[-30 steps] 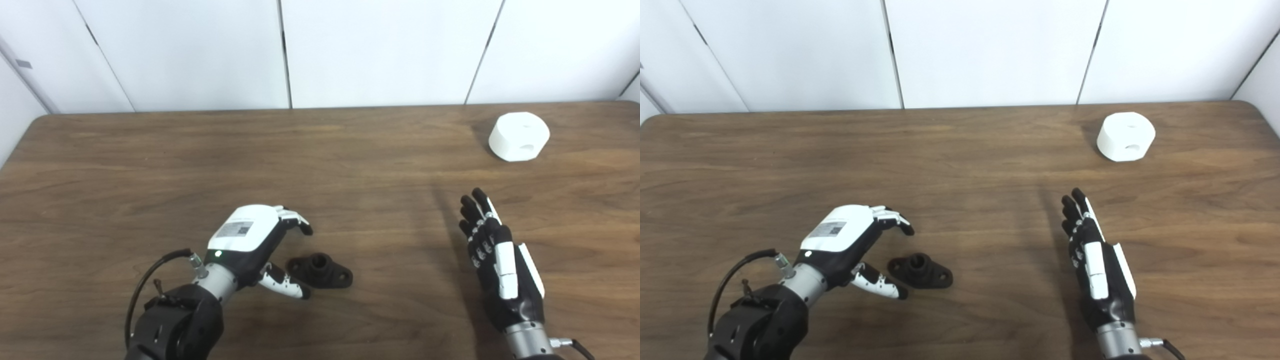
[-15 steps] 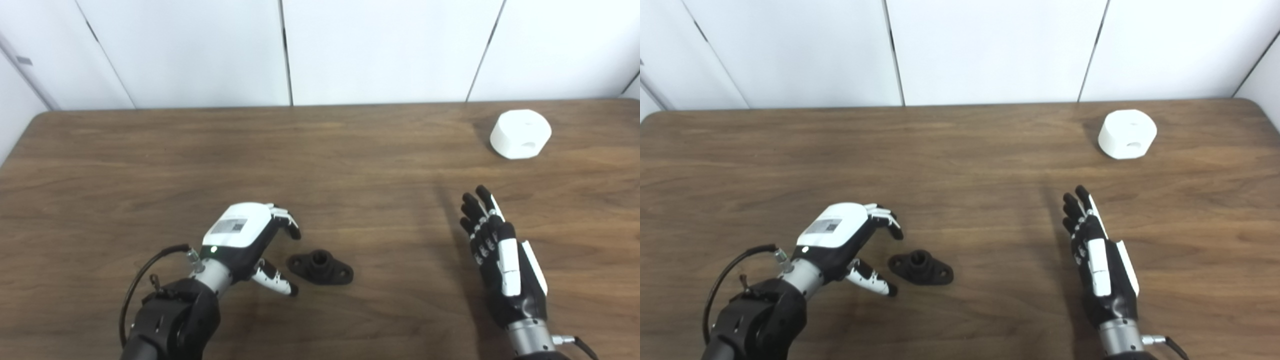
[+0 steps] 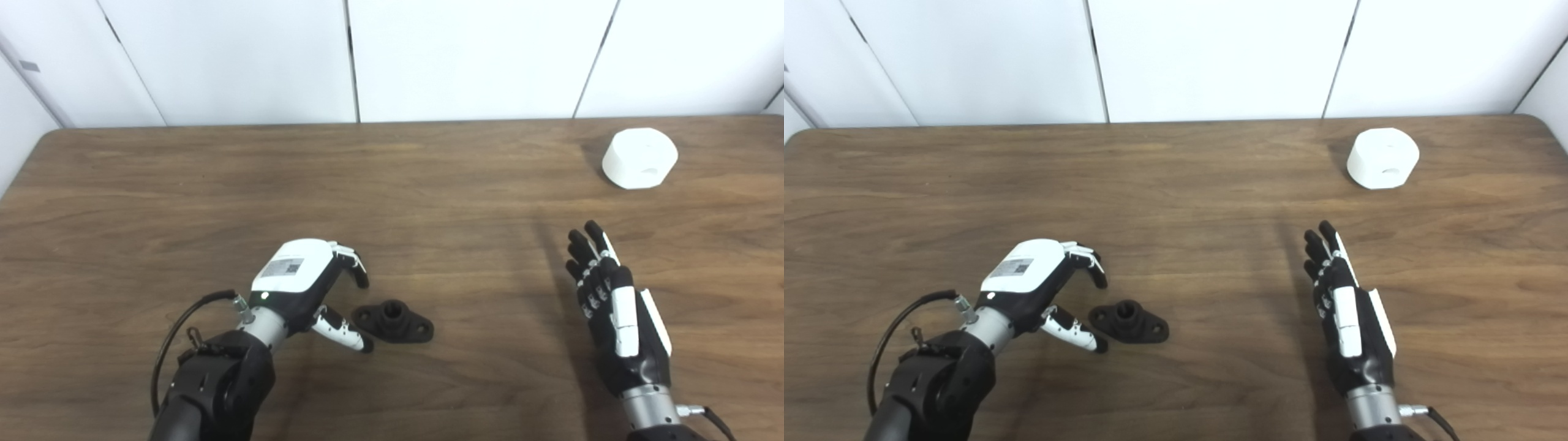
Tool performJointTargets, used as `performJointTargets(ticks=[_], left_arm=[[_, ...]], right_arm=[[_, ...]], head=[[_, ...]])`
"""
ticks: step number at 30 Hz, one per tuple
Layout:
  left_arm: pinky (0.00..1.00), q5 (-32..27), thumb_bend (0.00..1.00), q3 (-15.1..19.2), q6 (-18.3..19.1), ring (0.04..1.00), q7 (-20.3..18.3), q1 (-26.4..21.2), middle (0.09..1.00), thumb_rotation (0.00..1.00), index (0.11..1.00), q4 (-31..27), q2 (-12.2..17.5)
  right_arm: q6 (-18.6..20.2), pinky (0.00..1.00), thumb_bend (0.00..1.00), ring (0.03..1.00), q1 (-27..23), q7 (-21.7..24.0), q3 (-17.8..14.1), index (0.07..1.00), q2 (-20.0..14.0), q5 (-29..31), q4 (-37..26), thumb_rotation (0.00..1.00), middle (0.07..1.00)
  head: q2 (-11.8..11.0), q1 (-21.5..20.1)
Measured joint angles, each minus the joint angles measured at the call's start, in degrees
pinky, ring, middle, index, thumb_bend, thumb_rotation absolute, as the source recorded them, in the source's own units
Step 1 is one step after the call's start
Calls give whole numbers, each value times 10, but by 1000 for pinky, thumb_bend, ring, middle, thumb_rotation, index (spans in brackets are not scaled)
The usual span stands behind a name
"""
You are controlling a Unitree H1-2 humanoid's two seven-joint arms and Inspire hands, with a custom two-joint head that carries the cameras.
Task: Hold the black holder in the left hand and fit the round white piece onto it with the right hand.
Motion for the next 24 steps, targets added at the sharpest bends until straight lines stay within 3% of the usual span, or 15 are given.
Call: performJointTargets(ticks=[16, 24], left_arm=[[934, -18, 884, -5, 11, 917, -1, -2, 839, 147, 602, 3, -4], [920, -31, 850, -9, 20, 919, -1, -5, 836, 99, 578, 5, -3]], right_arm=[[4, 969, 594, 981, 0, -1, 0, 993, 0, -3, -2, 977, 955], [6, 957, 608, 973, 0, -4, 0, 986, 0, -5, -4, 966, 947]], head=[[5, 3], [8, 2]])
